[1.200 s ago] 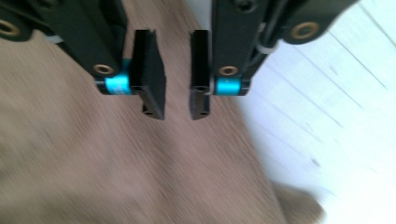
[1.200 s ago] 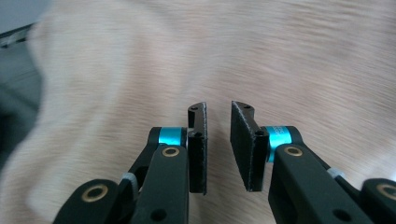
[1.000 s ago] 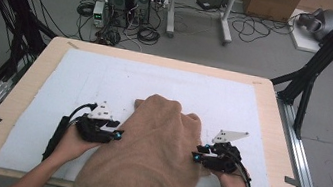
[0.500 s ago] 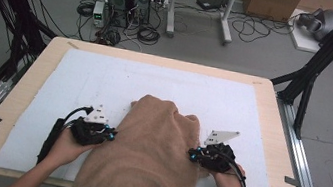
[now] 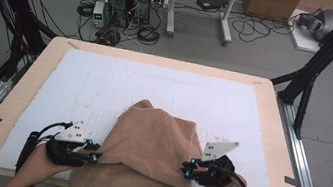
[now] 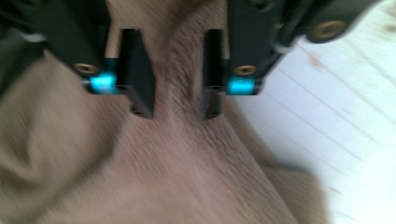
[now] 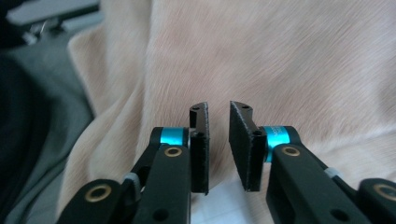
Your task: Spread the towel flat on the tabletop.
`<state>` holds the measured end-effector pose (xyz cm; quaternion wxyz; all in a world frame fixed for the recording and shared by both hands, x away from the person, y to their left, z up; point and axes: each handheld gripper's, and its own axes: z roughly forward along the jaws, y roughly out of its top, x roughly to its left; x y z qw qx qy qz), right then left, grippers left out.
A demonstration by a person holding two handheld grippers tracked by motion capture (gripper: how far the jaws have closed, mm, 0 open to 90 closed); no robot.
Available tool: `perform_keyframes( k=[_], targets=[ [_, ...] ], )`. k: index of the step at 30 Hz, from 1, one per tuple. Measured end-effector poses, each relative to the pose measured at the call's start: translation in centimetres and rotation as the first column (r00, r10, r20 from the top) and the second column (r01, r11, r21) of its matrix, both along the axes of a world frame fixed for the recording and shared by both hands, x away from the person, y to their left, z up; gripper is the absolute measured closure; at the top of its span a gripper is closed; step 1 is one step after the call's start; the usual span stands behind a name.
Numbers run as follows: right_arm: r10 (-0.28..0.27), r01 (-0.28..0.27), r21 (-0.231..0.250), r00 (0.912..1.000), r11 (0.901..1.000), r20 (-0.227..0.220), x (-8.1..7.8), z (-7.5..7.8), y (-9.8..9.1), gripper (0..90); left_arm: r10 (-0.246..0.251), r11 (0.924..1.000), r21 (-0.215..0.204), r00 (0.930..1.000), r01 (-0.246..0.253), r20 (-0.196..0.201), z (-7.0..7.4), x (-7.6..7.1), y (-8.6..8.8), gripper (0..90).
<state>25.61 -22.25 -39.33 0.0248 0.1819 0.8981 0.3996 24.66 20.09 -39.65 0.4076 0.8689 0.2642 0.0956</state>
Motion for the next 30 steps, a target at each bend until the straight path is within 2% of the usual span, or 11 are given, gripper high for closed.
perform_keyframes(
  k=[3, 6, 10, 12, 13, 14, 16, 18, 23, 26, 30],
  targets=[
    [-0.057, 0.056, 0.026, 0.9977, 0.9981, 0.035, 2.1, 0.7, 0.0, 70.3, 0.044, 0.9955, -0.085, 0.9987, -0.041, 0.026, 1.1, 2.3, -0.1, 60.3],
    [-0.103, 0.102, 0.021, 0.9937, 0.9946, 0.043, 4.6, 0.6, 0.6, 61.3, 0.096, 0.9904, -0.104, 0.9945, -0.091, 0.043, 1.4, 4.8, -0.7, 60.5],
    [-0.148, 0.148, -0.022, 0.9889, 0.9887, 0.000, 7.8, -0.6, 2.0, 47.7, 0.104, 0.9897, -0.099, 0.9946, -0.104, -0.008, 0.3, 7.6, -2.3, 51.2],
    [-0.129, 0.129, -0.023, 0.9910, 0.9914, -0.035, 8.7, -1.6, 2.7, 51.7, 0.063, 0.9947, -0.077, 0.9952, -0.069, -0.075, -0.6, 8.3, -3.1, 47.4],
    [-0.120, 0.119, -0.021, 0.9918, 0.9927, -0.044, 8.8, -2.0, 3.0, 60.4, 0.039, 0.9980, -0.045, 0.9945, -0.044, -0.097, -1.2, 8.5, -3.6, 48.7],
    [-0.088, 0.087, -0.016, 0.9952, 0.9961, -0.044, 8.9, -2.3, 3.2, 71.7, 0.010, 0.9995, -0.029, 0.9940, -0.014, -0.109, -1.6, 8.6, -3.8, 59.4],
    [-0.076, 0.076, -0.009, 0.9964, 0.9971, -0.036, 8.9, -2.4, 3.4, 80.9, 0.023, 0.9996, 0.016, 0.9945, -0.021, -0.102, -1.9, 8.8, -4.0, 78.7],
    [-0.079, 0.079, -0.002, 0.9962, 0.9968, -0.037, 9.1, -2.1, 3.2, 83.7, 0.053, 0.9985, 0.016, 0.9933, -0.052, -0.103, -1.9, 9.1, -3.7, 82.7],
    [-0.097, 0.096, 0.021, 0.9951, 0.9951, 0.020, 9.2, 0.3, 2.9, 84.9, 0.157, 0.9850, -0.068, 0.9871, -0.159, -0.034, 0.6, 9.7, -2.1, 83.7],
    [-0.105, 0.103, 0.024, 0.9907, 0.9944, 0.086, 9.4, 2.9, 3.5, 84.8, 0.197, 0.9790, -0.063, 0.9798, -0.194, 0.037, 3.1, 9.8, -2.1, 83.6],
    [-0.121, 0.115, 0.044, 0.9803, 0.9924, 0.157, 10.0, 6.2, 3.9, 84.9, 0.233, 0.9699, -0.096, 0.9683, -0.224, 0.091, 5.9, 9.4, -1.5, 83.3]
  ],
)
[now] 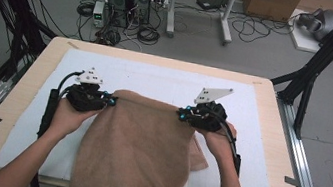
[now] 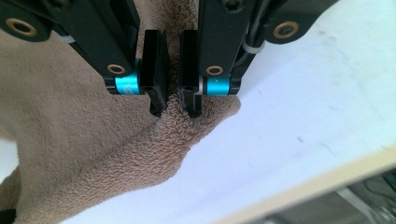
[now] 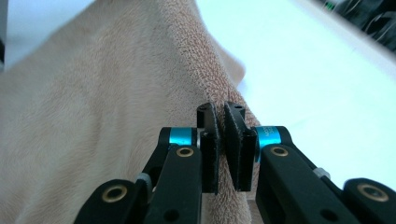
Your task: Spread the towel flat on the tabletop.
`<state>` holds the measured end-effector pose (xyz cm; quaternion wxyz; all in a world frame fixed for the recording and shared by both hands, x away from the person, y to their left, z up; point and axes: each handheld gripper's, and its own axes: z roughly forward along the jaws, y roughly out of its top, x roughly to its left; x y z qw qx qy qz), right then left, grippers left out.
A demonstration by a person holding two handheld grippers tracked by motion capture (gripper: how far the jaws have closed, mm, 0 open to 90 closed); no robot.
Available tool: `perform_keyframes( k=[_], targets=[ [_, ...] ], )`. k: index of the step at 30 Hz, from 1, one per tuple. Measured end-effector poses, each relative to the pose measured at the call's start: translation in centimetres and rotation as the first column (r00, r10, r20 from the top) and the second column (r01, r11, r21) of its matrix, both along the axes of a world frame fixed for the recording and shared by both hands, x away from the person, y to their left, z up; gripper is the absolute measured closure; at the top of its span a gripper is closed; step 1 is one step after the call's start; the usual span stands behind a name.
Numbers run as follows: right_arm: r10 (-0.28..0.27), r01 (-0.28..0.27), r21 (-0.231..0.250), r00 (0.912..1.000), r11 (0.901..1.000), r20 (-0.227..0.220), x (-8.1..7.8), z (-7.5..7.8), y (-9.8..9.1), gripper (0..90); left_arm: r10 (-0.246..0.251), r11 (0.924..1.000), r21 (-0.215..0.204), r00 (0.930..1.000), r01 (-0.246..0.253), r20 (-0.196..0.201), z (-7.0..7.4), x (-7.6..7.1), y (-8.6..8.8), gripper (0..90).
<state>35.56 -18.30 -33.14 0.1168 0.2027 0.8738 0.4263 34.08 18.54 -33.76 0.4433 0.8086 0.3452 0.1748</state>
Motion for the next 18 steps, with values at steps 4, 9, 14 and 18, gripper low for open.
perform_keyframes(
  k=[4, 9, 14, 18],
  targets=[
    [0.040, -0.039, -0.022, 0.9991, 0.9990, 0.015, -0.7, 1.3, 0.2, 84.9, -0.031, 0.9987, 0.041, 0.9995, 0.031, -0.009, 0.5, -1.3, 0.1, 82.0],
    [0.104, -0.110, -0.092, 0.9924, 0.9897, -0.065, -3.4, -1.2, -0.2, 84.8, -0.131, 0.9876, 0.073, 0.9860, 0.139, -0.103, -3.2, -3.8, -0.4, 80.7],
    [0.120, -0.142, -0.141, 0.9814, 0.9797, -0.150, -6.1, -5.7, -0.6, 84.9, -0.175, 0.9750, 0.113, 0.9744, 0.191, -0.141, -6.7, -6.1, -1.5, 80.9],
    [0.127, -0.151, -0.117, 0.9732, 0.9816, -0.192, -7.9, -8.1, -1.1, 84.8, -0.207, 0.9578, 0.167, 0.9645, 0.234, -0.164, -8.9, -8.0, -2.3, 80.4]
  ],
)
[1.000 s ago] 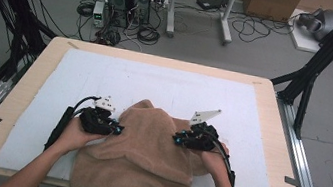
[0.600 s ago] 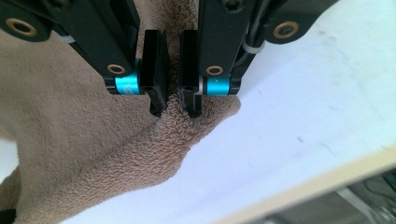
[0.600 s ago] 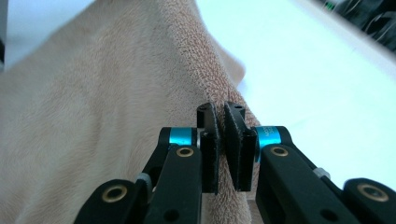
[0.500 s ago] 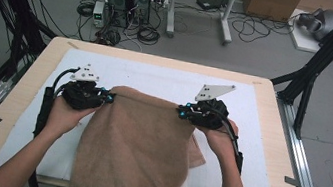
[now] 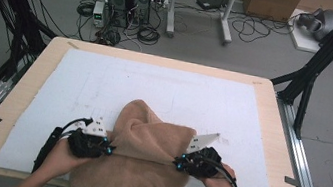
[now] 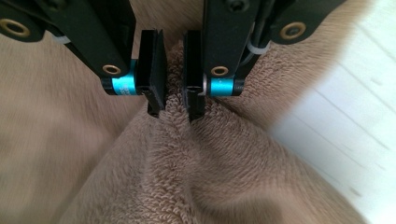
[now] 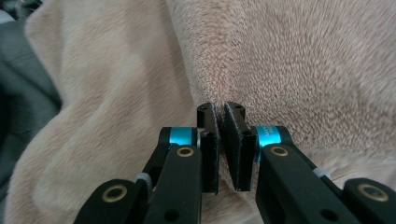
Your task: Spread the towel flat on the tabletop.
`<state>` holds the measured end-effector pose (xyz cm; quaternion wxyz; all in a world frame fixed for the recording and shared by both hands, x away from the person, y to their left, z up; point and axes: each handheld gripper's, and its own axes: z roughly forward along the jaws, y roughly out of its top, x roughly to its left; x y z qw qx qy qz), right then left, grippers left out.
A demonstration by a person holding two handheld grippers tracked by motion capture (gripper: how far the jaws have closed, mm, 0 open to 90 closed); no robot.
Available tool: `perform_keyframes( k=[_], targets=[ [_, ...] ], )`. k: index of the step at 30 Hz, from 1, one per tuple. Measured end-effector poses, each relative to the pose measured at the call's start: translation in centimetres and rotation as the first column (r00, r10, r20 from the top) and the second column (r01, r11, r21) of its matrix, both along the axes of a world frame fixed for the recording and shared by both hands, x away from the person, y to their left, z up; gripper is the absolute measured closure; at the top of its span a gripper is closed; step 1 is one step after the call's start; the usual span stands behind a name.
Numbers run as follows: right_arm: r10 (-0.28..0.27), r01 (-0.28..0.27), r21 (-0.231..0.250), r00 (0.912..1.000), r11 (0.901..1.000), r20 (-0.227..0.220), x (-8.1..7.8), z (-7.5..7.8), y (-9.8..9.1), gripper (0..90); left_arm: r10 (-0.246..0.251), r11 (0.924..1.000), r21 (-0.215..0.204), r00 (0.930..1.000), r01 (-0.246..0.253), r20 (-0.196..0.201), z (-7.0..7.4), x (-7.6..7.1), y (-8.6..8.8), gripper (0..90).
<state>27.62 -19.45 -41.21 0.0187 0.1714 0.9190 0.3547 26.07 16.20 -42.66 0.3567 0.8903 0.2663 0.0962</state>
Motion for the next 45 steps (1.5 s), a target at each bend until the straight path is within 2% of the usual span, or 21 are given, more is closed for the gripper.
perform_keyframes(
  k=[3, 6, 8, 10, 13, 15, 17, 20, 23, 26, 27, 29, 33, 34, 35, 37, 38, 40, 42, 44, 45],
  targets=[
    [0.012, -0.012, 0.016, 0.9993, 0.9998, -0.035, -0.8, -0.5, -0.3, 83.4, -0.003, 0.9997, -0.026, 1.0000, 0.003, -0.006, -0.2, -0.9, 0.1, 80.3],
    [0.034, -0.031, 0.071, 0.9988, 0.9970, -0.034, -1.1, 0.9, -0.3, 73.3, -0.017, 0.9994, -0.032, 0.9997, 0.017, -0.019, 0.0, -1.1, 0.3, 78.3],
    [0.026, -0.027, 0.132, 0.9996, 0.9909, 0.014, -1.1, 2.6, -0.2, 69.6, -0.024, 0.9986, -0.048, 0.9991, 0.022, -0.034, 0.3, -0.9, 0.5, 75.0],
    [-0.016, 0.005, 0.154, 0.9975, 0.9880, 0.068, -0.2, 4.1, 0.1, 66.8, -0.029, 0.9974, -0.067, 0.9988, 0.026, -0.039, 0.6, -0.6, 0.8, 71.5],
    [-0.064, 0.050, 0.127, 0.9914, 0.9907, 0.114, 2.0, 4.8, 1.1, 53.3, -0.007, 0.9962, -0.087, 0.9994, 0.005, -0.033, 1.8, -0.1, 1.3, 64.0],
    [-0.076, 0.066, 0.118, 0.9939, 0.9908, 0.080, 3.7, 4.1, 1.9, 51.2, -0.003, 0.9959, -0.090, 0.9999, 0.002, -0.010, 2.9, 0.4, 1.7, 62.6],
    [-0.090, 0.084, 0.081, 0.9939, 0.9931, 0.065, 5.0, 3.1, 2.5, 50.1, 0.008, 0.9935, -0.114, 1.0000, -0.008, 0.001, 4.1, 1.0, 2.0, 61.1],
    [-0.100, 0.099, 0.059, 0.9949, 0.9933, 0.010, 6.0, 1.5, 2.8, 53.6, 0.031, 0.9914, -0.128, 0.9990, -0.026, 0.031, 5.3, 2.4, 2.3, 58.9],
    [-0.089, 0.090, 0.062, 0.9960, 0.9940, -0.012, 5.8, 0.3, 2.7, 68.5, 0.040, 0.9889, -0.145, 0.9980, -0.033, 0.050, 5.3, 4.0, 1.9, 56.3],
    [-0.074, 0.073, 0.088, 0.9973, 0.9935, 0.002, 4.8, 0.0, 2.2, 80.0, 0.059, 0.9892, -0.137, 0.9971, -0.052, 0.047, 4.5, 5.6, 0.9, 55.5],
    [-0.071, 0.070, 0.095, 0.9974, 0.9930, 0.011, 4.6, 0.2, 2.1, 81.3, 0.083, 0.9906, -0.114, 0.9948, -0.076, 0.059, 4.2, 6.3, 0.3, 55.5],
    [-0.049, 0.045, 0.104, 0.9982, 0.9936, 0.035, 3.7, 0.6, 1.9, 83.0, 0.107, 0.9903, -0.094, 0.9933, -0.102, 0.045, 3.7, 7.3, -0.4, 54.6],
    [0.001, -0.005, 0.087, 0.9988, 0.9962, 0.049, 2.8, 1.0, 1.7, 84.2, 0.200, 0.9787, -0.044, 0.9797, -0.200, -0.004, 2.5, 9.1, -1.5, 50.1],
    [0.005, -0.009, 0.087, 0.9988, 0.9961, 0.048, 2.6, 1.0, 1.6, 84.4, 0.205, 0.9782, -0.028, 0.9784, -0.206, -0.026, 2.0, 9.4, -1.7, 51.1],
    [0.012, -0.016, 0.087, 0.9990, 0.9961, 0.042, 2.6, 1.0, 1.5, 84.5, 0.183, 0.9829, -0.010, 0.9815, -0.184, -0.058, 1.6, 9.6, -1.9, 56.3],
    [0.013, -0.015, 0.094, 0.9995, 0.9955, 0.028, 2.5, 0.9, 1.2, 84.5, 0.142, 0.9892, 0.047, 0.9868, -0.139, -0.077, 0.8, 9.5, -2.4, 73.5],
    [0.011, -0.014, 0.095, 0.9996, 0.9954, 0.028, 2.6, 1.0, 1.1, 84.5, 0.136, 0.9898, 0.051, 0.9878, -0.133, -0.076, 0.7, 9.3, -2.5, 82.3],
    [-0.005, 0.001, 0.098, 0.9994, 0.9952, 0.035, 2.7, 1.3, 0.8, 84.6, 0.151, 0.9877, 0.050, 0.9870, -0.148, -0.055, 1.1, 9.2, -2.2, 84.2],
    [-0.033, 0.027, 0.102, 0.9981, 0.9945, 0.052, 3.0, 1.9, 0.4, 84.7, 0.201, 0.9797, 0.000, 0.9790, -0.201, -0.036, 1.9, 9.3, -1.1, 84.6],
    [-0.062, 0.054, 0.110, 0.9955, 0.9925, 0.072, 3.4, 2.8, 0.1, 84.8, 0.268, 0.9605, -0.075, 0.9634, -0.268, -0.012, 3.2, 9.4, 0.5, 84.6],
    [-0.083, 0.072, 0.117, 0.9923, 0.9905, 0.092, 3.6, 3.6, 0.0, 84.8, 0.285, 0.9541, -0.097, 0.9586, -0.283, 0.001, 3.7, 9.3, 1.2, 84.6]
  ],
)
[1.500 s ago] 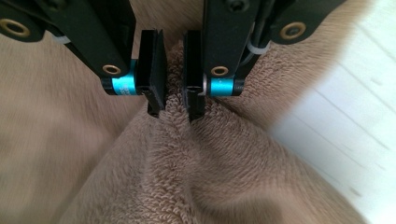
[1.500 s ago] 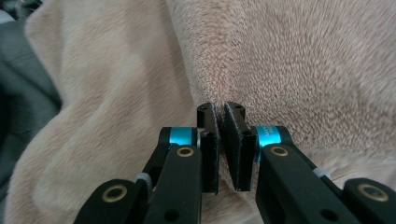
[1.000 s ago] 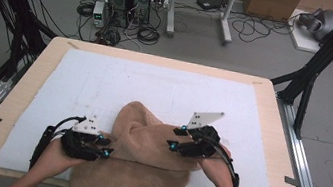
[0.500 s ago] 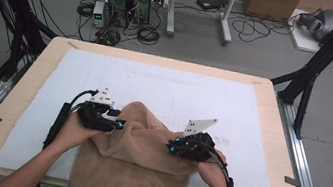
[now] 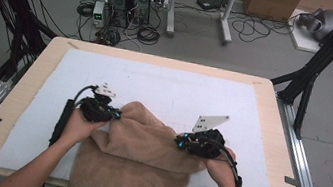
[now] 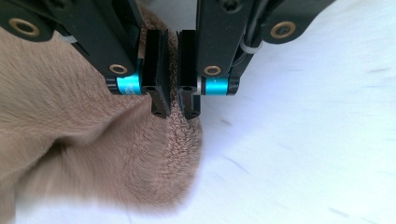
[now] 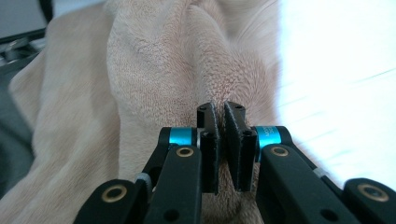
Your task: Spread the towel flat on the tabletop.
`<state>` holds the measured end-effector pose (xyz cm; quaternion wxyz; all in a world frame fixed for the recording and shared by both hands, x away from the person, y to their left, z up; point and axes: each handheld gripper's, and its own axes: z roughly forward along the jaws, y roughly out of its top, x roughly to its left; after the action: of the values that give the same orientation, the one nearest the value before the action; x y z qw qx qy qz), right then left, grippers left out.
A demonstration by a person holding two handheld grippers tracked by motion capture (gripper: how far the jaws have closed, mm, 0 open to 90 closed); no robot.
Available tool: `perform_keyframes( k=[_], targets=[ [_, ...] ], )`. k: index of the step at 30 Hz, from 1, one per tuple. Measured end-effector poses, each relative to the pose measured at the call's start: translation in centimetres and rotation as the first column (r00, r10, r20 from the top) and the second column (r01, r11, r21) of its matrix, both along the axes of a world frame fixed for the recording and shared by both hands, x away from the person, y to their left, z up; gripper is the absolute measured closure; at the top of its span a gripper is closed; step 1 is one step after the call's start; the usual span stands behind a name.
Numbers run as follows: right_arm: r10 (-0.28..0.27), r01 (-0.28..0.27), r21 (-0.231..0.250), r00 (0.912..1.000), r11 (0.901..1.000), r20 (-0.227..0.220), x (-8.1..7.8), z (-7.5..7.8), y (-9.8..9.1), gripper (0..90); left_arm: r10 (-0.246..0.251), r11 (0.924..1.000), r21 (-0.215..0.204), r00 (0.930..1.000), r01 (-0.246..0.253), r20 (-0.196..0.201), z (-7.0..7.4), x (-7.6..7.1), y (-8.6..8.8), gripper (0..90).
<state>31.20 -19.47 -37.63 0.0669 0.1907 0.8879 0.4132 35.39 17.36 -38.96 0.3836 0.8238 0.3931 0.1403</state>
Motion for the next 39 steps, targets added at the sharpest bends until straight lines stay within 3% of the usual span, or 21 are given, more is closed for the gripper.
perform_keyframes(
  k=[2, 7, 8, 10, 13, 17, 20, 22, 25, 27, 29, 32, 34, 37, 39],
  targets=[
    [-0.012, 0.012, 0.014, 0.9994, 0.9998, 0.031, 0.3, 1.3, -0.2, 84.9, 0.019, 0.9970, -0.076, 0.9993, -0.017, 0.032, 1.3, -0.4, 1.3, 84.7],
    [0.015, -0.018, 0.032, 0.9933, 0.9993, 0.115, -0.4, 4.7, 0.4, 84.8, 0.067, 0.9857, -0.163, 0.9867, -0.042, 0.148, 4.3, -2.7, 3.0, 84.7],
    [0.023, -0.027, 0.032, 0.9912, 0.9991, 0.130, -0.7, 5.1, 0.6, 84.9, 0.080, 0.9805, -0.191, 0.9830, -0.048, 0.165, 4.8, -3.4, 3.5, 84.6],
    [0.041, -0.046, 0.027, 0.9884, 0.9986, 0.146, -1.7, 5.8, 1.0, 84.8, 0.082, 0.9724, -0.229, 0.9832, -0.043, 0.163, 5.0, -4.3, 4.1, 84.6],
    [0.082, -0.082, -0.001, 0.9893, 0.9966, 0.121, -2.9, 5.4, 1.4, 84.8, 0.045, 0.9736, -0.228, 0.9913, -0.016, 0.124, 4.2, -6.0, 5.0, 84.3],
    [0.129, -0.127, -0.042, 0.9908, 0.9910, 0.040, -4.5, 2.7, 1.9, 84.9, 0.011, 0.9780, -0.208, 0.9991, -0.002, 0.040, 1.3, -8.8, 5.5, 84.4],
    [0.143, -0.143, -0.061, 0.9897, 0.9878, -0.009, -5.9, 0.3, 2.2, 84.9, -0.011, 0.9844, -0.176, 0.9999, 0.011, -0.001, -1.4, -10.9, 5.5, 84.4],
    [0.156, -0.158, -0.064, 0.9870, 0.9854, -0.041, -6.8, -1.2, 2.2, 84.9, -0.041, 0.9916, -0.124, 0.9991, 0.039, -0.013, -2.9, -12.1, 5.2, 84.3],
    [0.167, -0.178, -0.119, 0.9816, 0.9769, -0.092, -8.1, -3.4, 2.7, 84.9, -0.067, 0.9945, -0.082, 0.9975, 0.065, -0.021, -4.0, -13.1, 4.6, 84.1],
    [0.164, -0.177, -0.120, 0.9805, 0.9769, -0.108, -8.4, -4.3, 2.8, 84.0, -0.080, 0.9943, -0.072, 0.9967, 0.079, -0.012, -3.8, -13.1, 4.4, 82.0],
    [0.160, -0.170, -0.093, 0.9811, 0.9810, -0.109, -8.3, -4.1, 2.6, 79.0, -0.063, 0.9948, -0.080, 0.9980, 0.063, 0.002, -3.1, -12.8, 4.5, 70.4],
    [0.157, -0.160, -0.014, 0.9824, 0.9871, -0.100, -7.8, -2.9, 1.9, 71.0, -0.053, 0.9959, -0.069, 0.9966, 0.058, 0.063, -1.9, -12.5, 4.7, 58.3],
    [0.130, -0.128, 0.027, 0.9883, 0.9914, -0.079, -7.5, -1.7, 1.4, 66.8, -0.047, 0.9955, -0.077, 0.9949, 0.054, 0.089, -1.0, -12.4, 4.6, 53.7],
    [0.078, -0.078, 0.020, 0.9965, 0.9968, -0.028, -6.4, -0.2, 0.5, 60.1, -0.051, 0.9945, -0.085, 0.9916, 0.061, 0.119, 0.2, -11.7, 4.3, 51.1],
    [0.046, -0.046, 0.020, 0.9987, 0.9988, -0.020, -5.5, 0.4, 0.0, 56.5, -0.052, 0.9946, -0.081, 0.9888, 0.064, 0.139, 1.0, -11.2, 4.1, 49.7]
  ],
)
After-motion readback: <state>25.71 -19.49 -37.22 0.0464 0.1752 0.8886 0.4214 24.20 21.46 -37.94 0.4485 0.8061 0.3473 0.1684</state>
